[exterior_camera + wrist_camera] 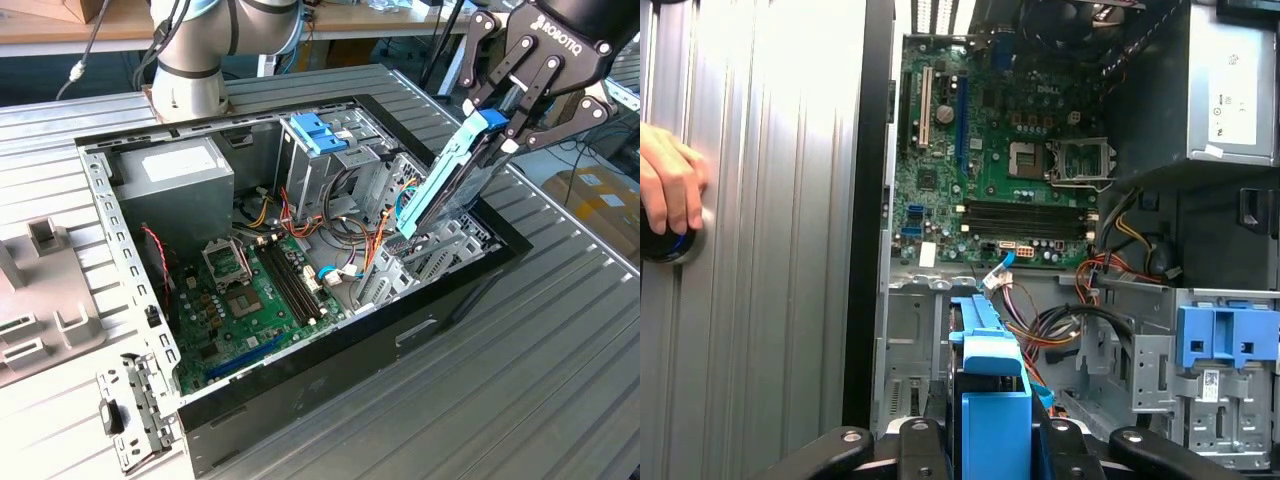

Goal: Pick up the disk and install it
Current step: 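Pick up the disk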

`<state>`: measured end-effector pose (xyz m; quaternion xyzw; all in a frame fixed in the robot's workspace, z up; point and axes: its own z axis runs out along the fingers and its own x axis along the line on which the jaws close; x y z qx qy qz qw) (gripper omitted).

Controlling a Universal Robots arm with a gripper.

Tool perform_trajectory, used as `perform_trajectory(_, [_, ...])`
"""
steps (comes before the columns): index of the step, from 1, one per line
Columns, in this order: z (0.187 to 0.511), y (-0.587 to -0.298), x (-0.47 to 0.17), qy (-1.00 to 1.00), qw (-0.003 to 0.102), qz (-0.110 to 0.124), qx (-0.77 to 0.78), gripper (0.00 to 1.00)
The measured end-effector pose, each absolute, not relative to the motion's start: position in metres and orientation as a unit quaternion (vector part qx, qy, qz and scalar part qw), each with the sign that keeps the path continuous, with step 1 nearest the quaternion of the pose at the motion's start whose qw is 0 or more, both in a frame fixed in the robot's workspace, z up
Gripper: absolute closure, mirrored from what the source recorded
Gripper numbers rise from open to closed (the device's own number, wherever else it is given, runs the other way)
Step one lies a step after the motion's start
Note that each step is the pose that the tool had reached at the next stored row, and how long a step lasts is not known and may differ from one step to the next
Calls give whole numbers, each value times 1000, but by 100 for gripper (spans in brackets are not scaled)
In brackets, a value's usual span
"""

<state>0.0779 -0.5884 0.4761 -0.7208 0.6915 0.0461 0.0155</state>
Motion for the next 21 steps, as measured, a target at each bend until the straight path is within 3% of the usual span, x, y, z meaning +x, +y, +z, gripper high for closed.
perform_trajectory(21, [474, -592, 124, 691, 15, 46, -721, 63])
